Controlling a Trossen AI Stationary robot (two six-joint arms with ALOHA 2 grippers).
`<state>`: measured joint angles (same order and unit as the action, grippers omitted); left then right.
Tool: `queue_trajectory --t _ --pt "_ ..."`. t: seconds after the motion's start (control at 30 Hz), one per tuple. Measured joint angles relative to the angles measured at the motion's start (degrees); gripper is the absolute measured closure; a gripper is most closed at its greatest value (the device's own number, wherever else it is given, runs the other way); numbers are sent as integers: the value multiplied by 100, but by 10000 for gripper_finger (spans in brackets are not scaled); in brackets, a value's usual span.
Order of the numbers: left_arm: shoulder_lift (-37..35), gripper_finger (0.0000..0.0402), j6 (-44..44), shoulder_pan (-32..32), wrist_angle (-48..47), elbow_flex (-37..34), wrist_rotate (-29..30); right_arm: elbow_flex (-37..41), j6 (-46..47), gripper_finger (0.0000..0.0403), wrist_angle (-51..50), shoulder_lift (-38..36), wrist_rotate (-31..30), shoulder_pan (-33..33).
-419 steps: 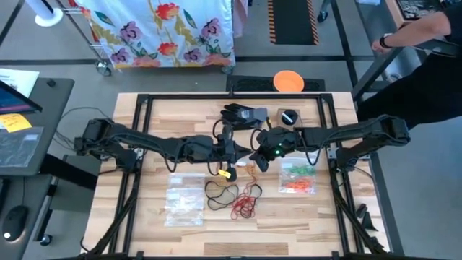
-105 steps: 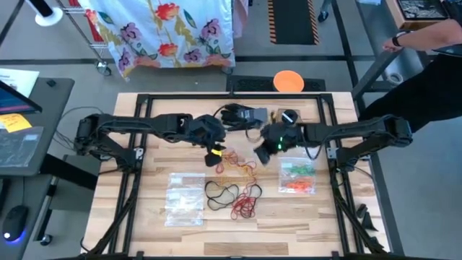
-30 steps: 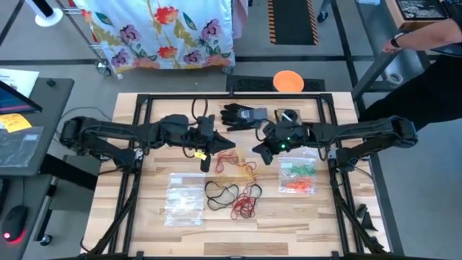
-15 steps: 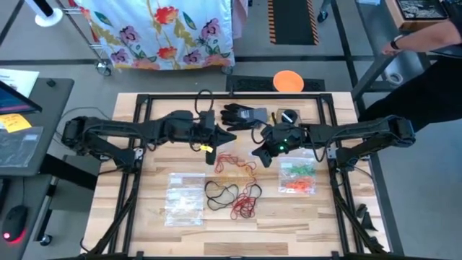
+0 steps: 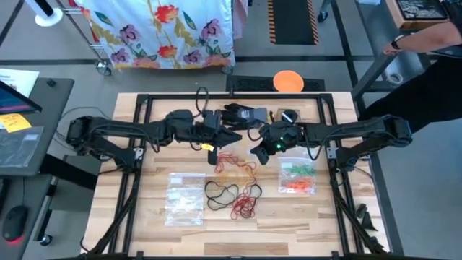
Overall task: Sort rubber bands
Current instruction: Put the yellow rubber band into the transparent zip bag
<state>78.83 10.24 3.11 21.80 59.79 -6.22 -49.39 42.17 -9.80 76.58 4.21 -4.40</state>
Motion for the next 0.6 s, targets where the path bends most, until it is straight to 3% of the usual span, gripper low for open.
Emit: queue_trajectory --t 0.33,0.6 --pt "184 401 -247 -2 -330 0 472 -2 47 397 9 72 126 -20" --pt "398 401 -312 164 -241 2 529 -2 39 397 147 70 223 116"
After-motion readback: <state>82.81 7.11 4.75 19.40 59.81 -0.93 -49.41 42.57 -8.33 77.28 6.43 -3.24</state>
